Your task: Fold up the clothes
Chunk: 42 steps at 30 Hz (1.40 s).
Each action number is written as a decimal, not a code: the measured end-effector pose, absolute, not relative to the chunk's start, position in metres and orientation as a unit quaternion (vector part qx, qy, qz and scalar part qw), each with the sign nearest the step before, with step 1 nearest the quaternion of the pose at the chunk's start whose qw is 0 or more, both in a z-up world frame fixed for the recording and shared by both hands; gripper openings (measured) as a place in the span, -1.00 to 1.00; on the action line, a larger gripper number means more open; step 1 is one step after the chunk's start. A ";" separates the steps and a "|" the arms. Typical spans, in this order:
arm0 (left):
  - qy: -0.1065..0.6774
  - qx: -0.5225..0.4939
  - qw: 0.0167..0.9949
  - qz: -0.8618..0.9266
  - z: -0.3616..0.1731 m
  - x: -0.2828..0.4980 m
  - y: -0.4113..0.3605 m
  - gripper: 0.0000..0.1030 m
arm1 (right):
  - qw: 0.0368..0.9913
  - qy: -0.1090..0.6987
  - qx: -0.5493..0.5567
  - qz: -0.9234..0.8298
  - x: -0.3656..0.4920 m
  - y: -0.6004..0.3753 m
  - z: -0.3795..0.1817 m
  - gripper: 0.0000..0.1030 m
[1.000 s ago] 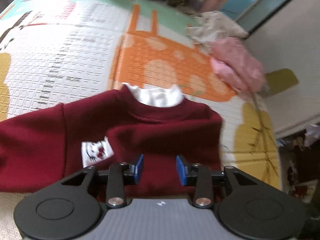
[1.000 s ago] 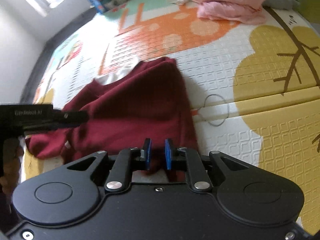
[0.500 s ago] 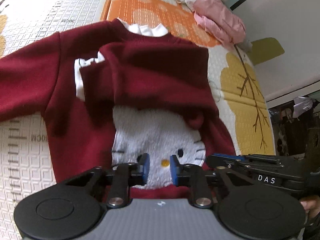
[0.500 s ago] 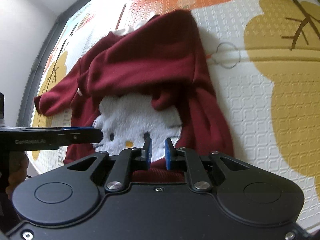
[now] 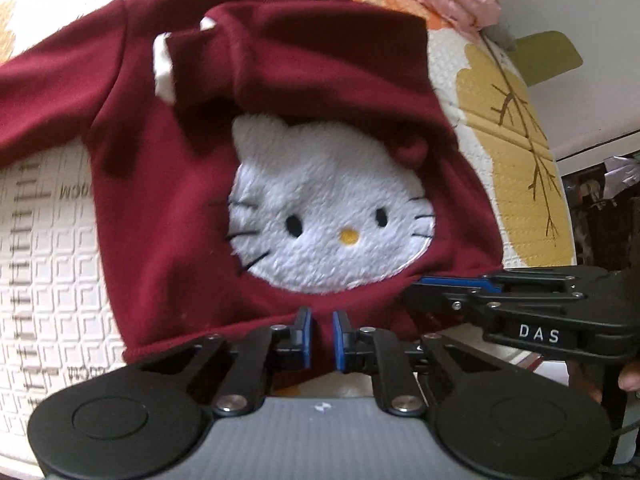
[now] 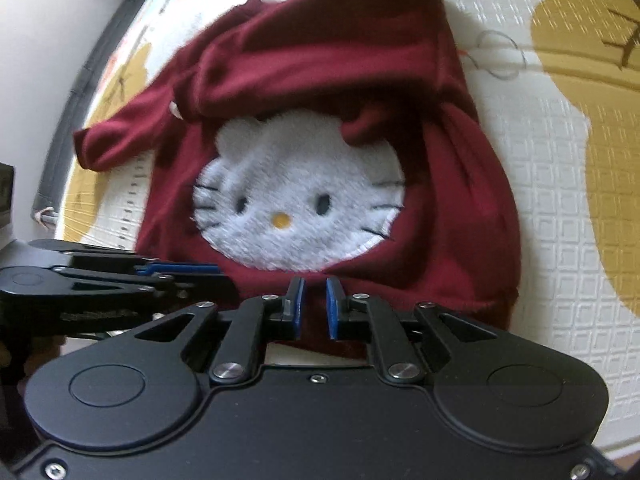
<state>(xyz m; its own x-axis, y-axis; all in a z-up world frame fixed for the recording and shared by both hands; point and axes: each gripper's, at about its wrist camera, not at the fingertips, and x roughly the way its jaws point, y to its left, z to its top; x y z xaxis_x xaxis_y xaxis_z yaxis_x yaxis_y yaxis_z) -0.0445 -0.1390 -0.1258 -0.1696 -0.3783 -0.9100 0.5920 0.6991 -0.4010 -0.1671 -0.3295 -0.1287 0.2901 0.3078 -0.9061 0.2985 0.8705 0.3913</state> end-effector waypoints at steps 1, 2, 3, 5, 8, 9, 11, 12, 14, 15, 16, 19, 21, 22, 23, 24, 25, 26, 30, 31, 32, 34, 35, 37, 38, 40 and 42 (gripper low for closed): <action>0.669 0.082 0.637 -0.373 -0.129 -0.043 -0.136 -0.86 | 0.757 0.602 0.255 -0.001 -0.169 -0.331 -0.132 -0.86; 0.674 0.085 0.635 -0.366 -0.132 -0.042 -0.133 -0.87 | 0.753 0.607 0.256 -0.003 -0.171 -0.332 -0.134 -0.91; 0.679 0.088 0.634 -0.360 -0.134 -0.041 -0.129 -0.93 | 0.750 0.609 0.259 -0.003 -0.174 -0.334 -0.136 -0.94; 0.683 0.079 0.632 -0.358 -0.137 -0.040 -0.121 -0.94 | 0.749 0.607 0.265 -0.004 -0.180 -0.338 -0.137 -0.97; 0.689 0.062 0.632 -0.350 -0.138 -0.035 -0.110 -0.94 | 0.747 0.606 0.273 -0.011 -0.185 -0.343 -0.138 -0.98; 0.691 0.059 0.632 -0.347 -0.139 -0.035 -0.107 -0.94 | 0.746 0.606 0.275 -0.013 -0.187 -0.345 -0.138 -0.98; 0.689 0.063 0.636 -0.342 -0.136 -0.035 -0.103 -0.94 | 0.746 0.606 0.277 -0.017 -0.190 -0.348 -0.138 -0.98; 0.686 0.068 0.639 -0.340 -0.134 -0.035 -0.102 -0.93 | 0.746 0.605 0.276 -0.020 -0.191 -0.348 -0.136 -0.98; 0.680 0.078 0.647 -0.337 -0.129 -0.036 -0.100 -0.90 | 0.749 0.604 0.272 -0.027 -0.193 -0.348 -0.132 -0.95; 0.675 0.085 0.652 -0.335 -0.126 -0.037 -0.099 -0.89 | 0.750 0.603 0.270 -0.030 -0.194 -0.348 -0.130 -0.92; 0.670 0.091 0.658 -0.331 -0.124 -0.037 -0.099 -0.89 | 0.751 0.602 0.268 -0.034 -0.195 -0.349 -0.128 -0.91; 0.655 0.099 0.675 -0.325 -0.112 -0.039 -0.101 -0.82 | 0.761 0.591 0.266 -0.033 -0.197 -0.348 -0.113 -0.79; 0.642 0.102 0.687 -0.325 -0.103 -0.041 -0.103 -0.72 | 0.772 0.578 0.264 -0.027 -0.195 -0.346 -0.100 -0.77; 0.635 0.104 0.693 -0.324 -0.098 -0.042 -0.104 -0.63 | 0.778 0.570 0.261 -0.024 -0.194 -0.345 -0.093 -0.75; 0.629 0.106 0.699 -0.323 -0.093 -0.042 -0.106 -0.53 | 0.785 0.563 0.257 -0.022 -0.192 -0.343 -0.085 -0.69; 0.623 0.109 0.704 -0.323 -0.088 -0.042 -0.106 -0.47 | 0.792 0.556 0.251 -0.021 -0.190 -0.340 -0.078 -0.65; 0.617 0.113 0.709 -0.322 -0.083 -0.042 -0.108 -0.35 | 0.800 0.549 0.243 -0.019 -0.188 -0.337 -0.071 -0.63; 0.609 0.120 0.716 -0.319 -0.078 -0.043 -0.110 -0.28 | 0.806 0.542 0.236 -0.018 -0.186 -0.334 -0.065 -0.59; 0.583 0.140 0.739 -0.308 -0.061 -0.045 -0.117 -0.05 | 0.824 0.525 0.211 -0.014 -0.178 -0.322 -0.044 -0.24; 0.580 0.142 0.742 -0.305 -0.057 -0.044 -0.117 0.01 | 0.827 0.524 0.203 -0.016 -0.177 -0.320 -0.040 -0.19; 0.578 0.143 0.745 -0.301 -0.055 -0.044 -0.118 0.07 | 0.830 0.522 0.194 -0.018 -0.175 -0.317 -0.037 -0.16; 0.577 0.146 0.749 -0.292 -0.052 -0.043 -0.120 0.14 | 0.835 0.520 0.181 -0.021 -0.172 -0.312 -0.031 -0.12; 0.576 0.148 0.752 -0.285 -0.051 -0.043 -0.121 0.18 | 0.836 0.519 0.178 -0.022 -0.171 -0.311 -0.030 -0.08; 0.574 0.152 0.757 -0.273 -0.051 -0.041 -0.122 0.23 | 0.837 0.519 0.173 -0.024 -0.168 -0.308 -0.028 -0.03; 0.574 0.152 0.759 -0.266 -0.051 -0.040 -0.121 0.25 | 0.838 0.518 0.171 -0.025 -0.166 -0.307 -0.027 0.01; 0.577 0.145 0.762 -0.256 -0.052 -0.037 -0.118 0.28 | 0.839 0.517 0.167 -0.026 -0.163 -0.305 -0.025 0.04; 0.579 0.141 0.764 -0.247 -0.052 -0.035 -0.114 0.31 | 0.840 0.516 0.166 -0.027 -0.160 -0.304 -0.025 0.04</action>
<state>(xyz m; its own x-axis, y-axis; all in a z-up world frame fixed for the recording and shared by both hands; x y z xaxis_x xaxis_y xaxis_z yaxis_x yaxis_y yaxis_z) -0.0352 -0.1143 -0.0525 0.2073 -0.2130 -0.9548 0.5405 0.8384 -0.0697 -0.1602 -0.3041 -0.0251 0.4665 0.1269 -0.8754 0.2165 0.9432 0.2521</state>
